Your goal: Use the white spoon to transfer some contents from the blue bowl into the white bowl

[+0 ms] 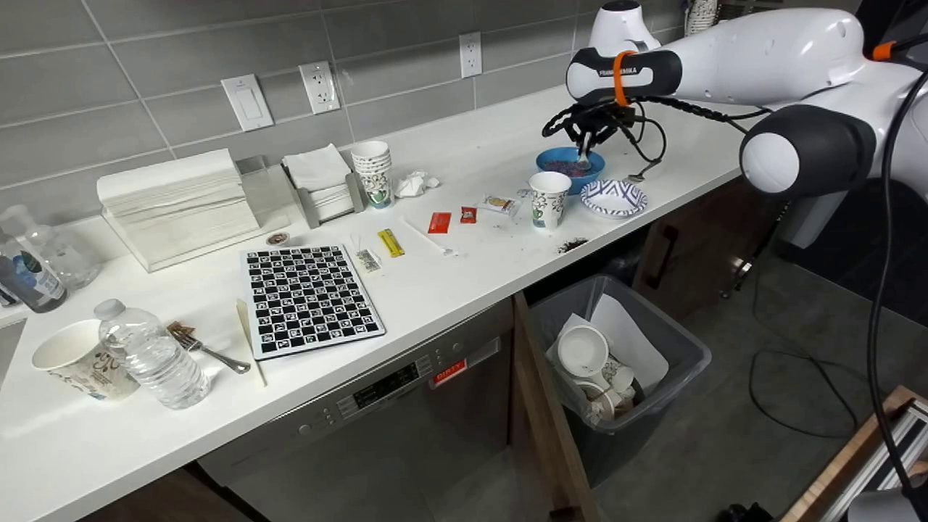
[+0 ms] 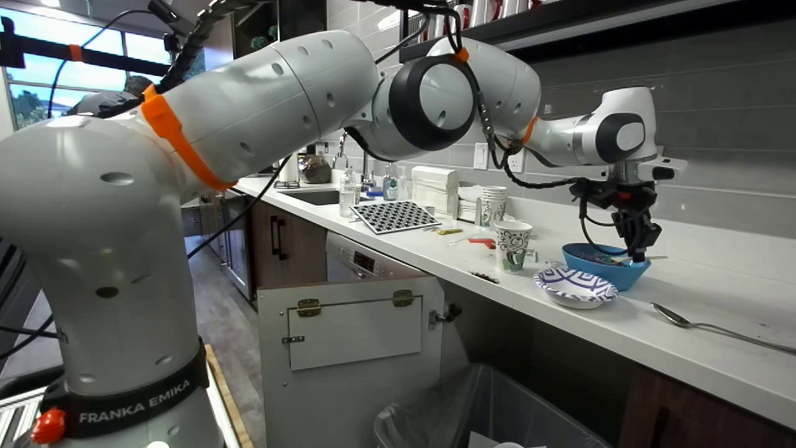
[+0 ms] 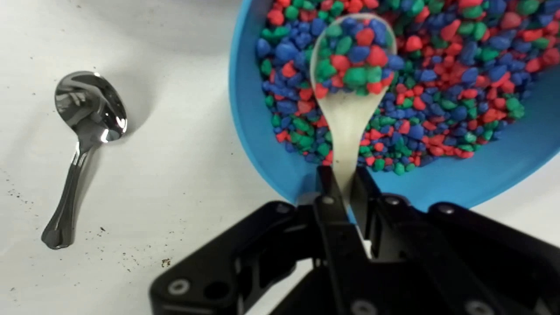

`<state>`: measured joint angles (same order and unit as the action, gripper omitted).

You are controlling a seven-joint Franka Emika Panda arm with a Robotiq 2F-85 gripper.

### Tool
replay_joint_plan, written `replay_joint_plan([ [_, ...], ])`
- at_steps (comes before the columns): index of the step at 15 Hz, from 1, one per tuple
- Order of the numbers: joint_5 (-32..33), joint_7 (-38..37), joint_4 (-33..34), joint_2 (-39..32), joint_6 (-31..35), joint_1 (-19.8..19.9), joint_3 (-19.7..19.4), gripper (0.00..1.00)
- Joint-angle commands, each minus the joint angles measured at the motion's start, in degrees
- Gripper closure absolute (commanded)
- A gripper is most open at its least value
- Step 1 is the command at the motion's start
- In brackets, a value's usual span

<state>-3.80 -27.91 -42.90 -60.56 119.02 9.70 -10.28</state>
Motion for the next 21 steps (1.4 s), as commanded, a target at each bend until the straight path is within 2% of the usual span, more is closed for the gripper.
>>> replay_joint_plan([
  [1, -2.1, -0.7, 1.9, -0.3, -0.9, 1.2, 1.5, 0.97],
  [5, -3.6, -0.5, 0.5, 1.5, 0.9, 1.4, 2.5, 0.97],
  [12, -4.2, -0.1, -6.0, 7.5, 6.2, 0.8, 2.3, 0.97],
  [21, -2.9, -1.3, -26.8, 20.6, 16.5, -2.7, 0.8, 0.97],
])
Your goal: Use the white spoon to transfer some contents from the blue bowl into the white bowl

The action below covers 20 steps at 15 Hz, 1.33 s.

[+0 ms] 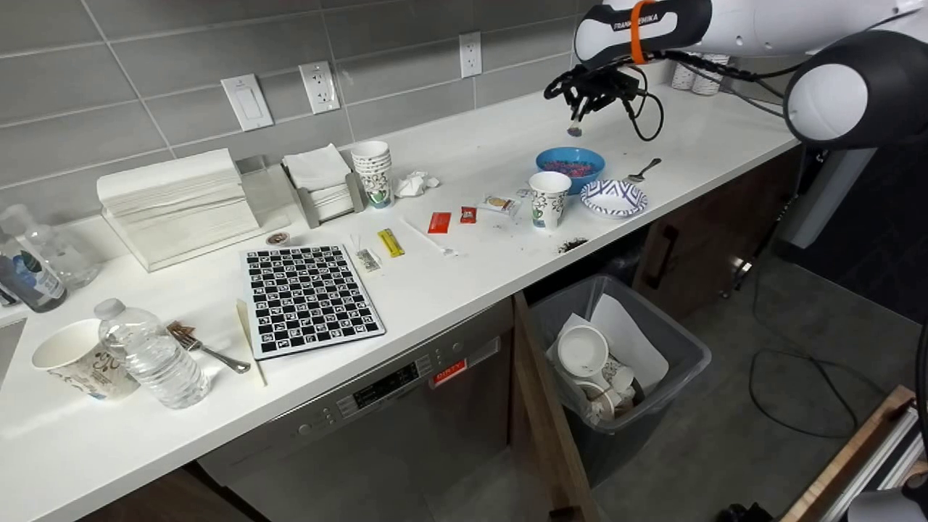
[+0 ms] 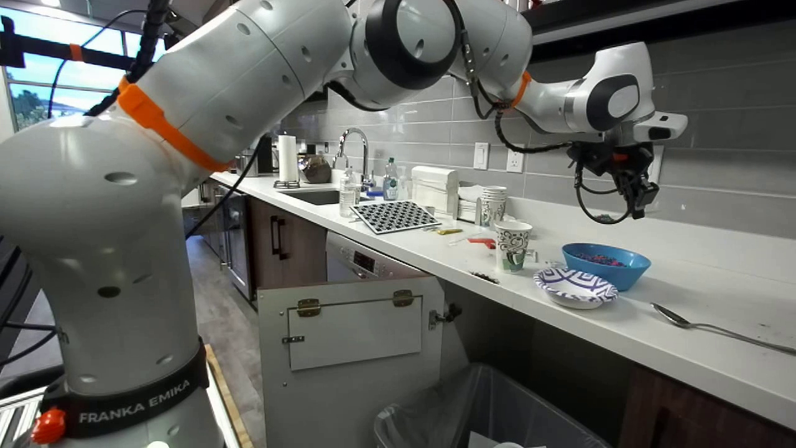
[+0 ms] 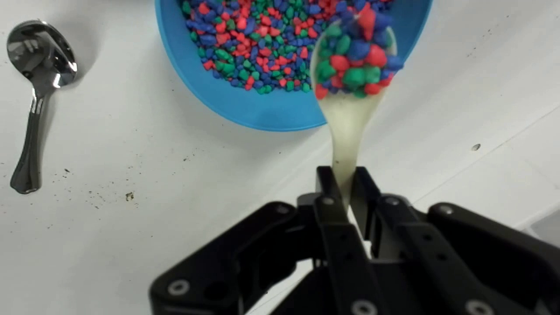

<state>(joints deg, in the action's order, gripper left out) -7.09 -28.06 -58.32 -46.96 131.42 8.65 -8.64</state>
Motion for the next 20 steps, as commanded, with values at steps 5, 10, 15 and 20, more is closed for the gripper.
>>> replay_joint_plan([
  [5, 0.9, -2.5, -23.2, 14.7, 9.9, -3.5, -2.7, 0.97],
  [10, 1.2, -2.5, -35.9, 22.7, 13.9, -4.5, -3.6, 0.97],
  [15, 1.9, -2.7, -46.9, 29.6, 17.3, -5.2, -4.0, 0.97],
  [20, 1.1, -2.7, -52.4, 32.5, 22.3, -4.9, -3.6, 0.97],
])
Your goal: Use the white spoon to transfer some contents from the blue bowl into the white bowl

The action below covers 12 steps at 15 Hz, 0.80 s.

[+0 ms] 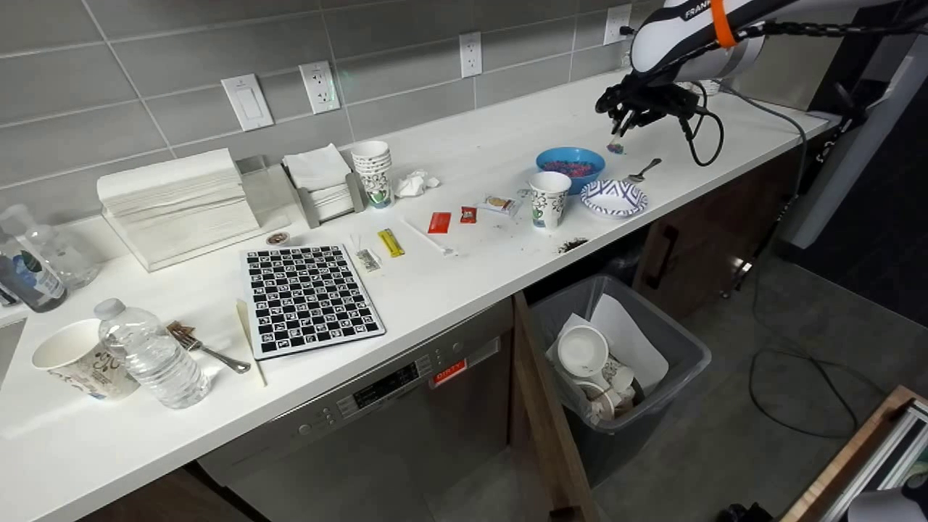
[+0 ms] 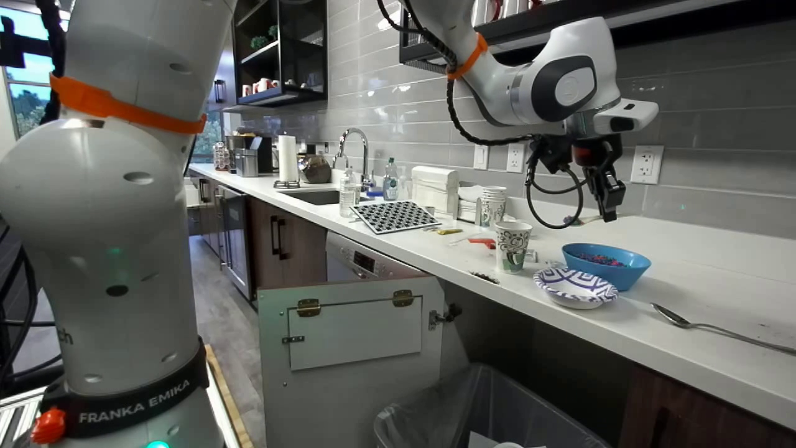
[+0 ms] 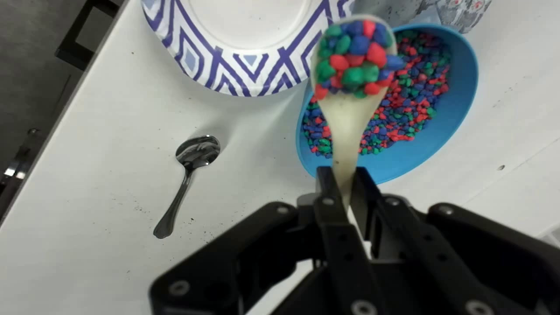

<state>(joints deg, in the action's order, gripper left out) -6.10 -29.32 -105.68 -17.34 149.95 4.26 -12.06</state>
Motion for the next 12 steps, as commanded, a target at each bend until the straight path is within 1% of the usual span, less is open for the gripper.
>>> replay_joint_plan([
  [1, 0.2, -2.1, -5.6, 2.8, 5.5, -0.6, -0.3, 0.97],
  [8, -1.3, -1.2, -6.6, 1.5, 10.6, -0.4, 0.4, 0.97],
  [12, -3.2, 0.0, -7.2, 1.0, 15.1, 0.1, 1.0, 0.97],
])
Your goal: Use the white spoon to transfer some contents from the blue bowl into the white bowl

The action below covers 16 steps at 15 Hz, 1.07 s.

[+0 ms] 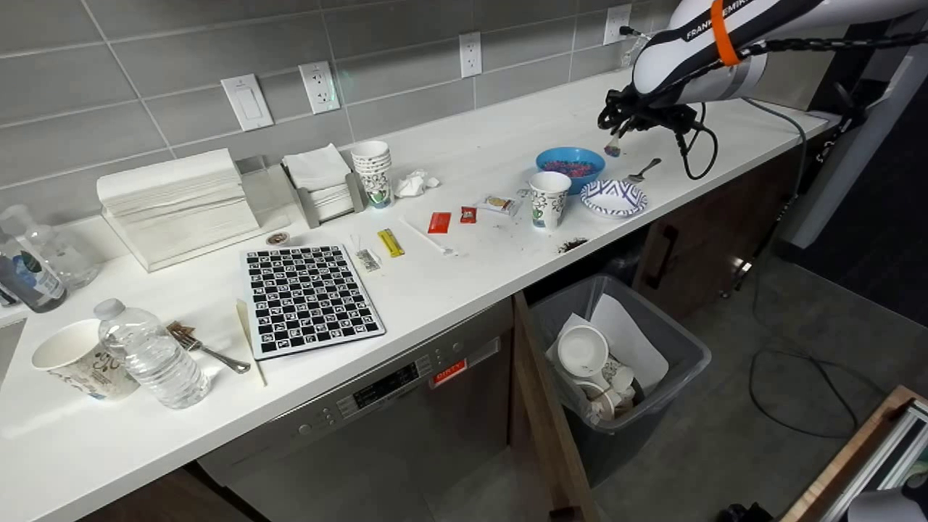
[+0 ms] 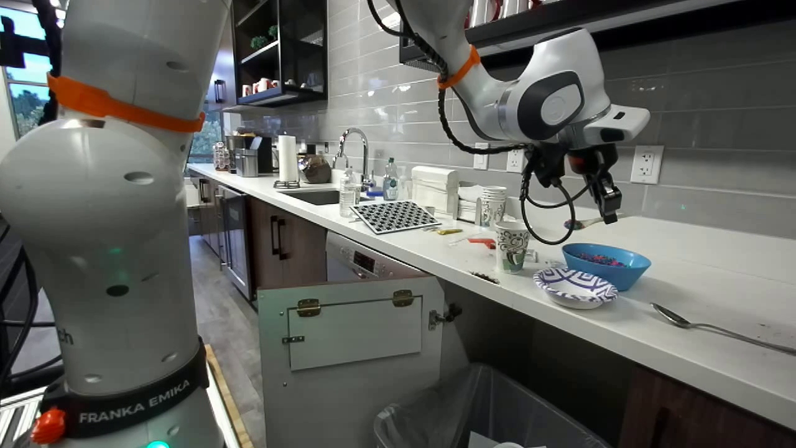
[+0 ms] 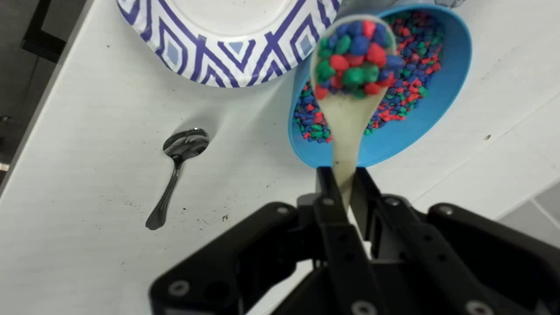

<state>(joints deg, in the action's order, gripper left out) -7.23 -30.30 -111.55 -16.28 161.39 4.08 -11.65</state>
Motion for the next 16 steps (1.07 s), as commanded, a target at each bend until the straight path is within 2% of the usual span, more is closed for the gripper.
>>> replay_joint_plan([
  [1, -2.7, 1.4, -1.6, 0.0, 4.6, 0.3, 0.8, 0.97],
  [11, -9.3, 7.2, -4.7, 1.6, 13.3, 2.2, 3.6, 0.97],
  [16, -10.7, 10.8, -6.3, 2.0, 17.7, 4.9, 7.5, 0.97],
])
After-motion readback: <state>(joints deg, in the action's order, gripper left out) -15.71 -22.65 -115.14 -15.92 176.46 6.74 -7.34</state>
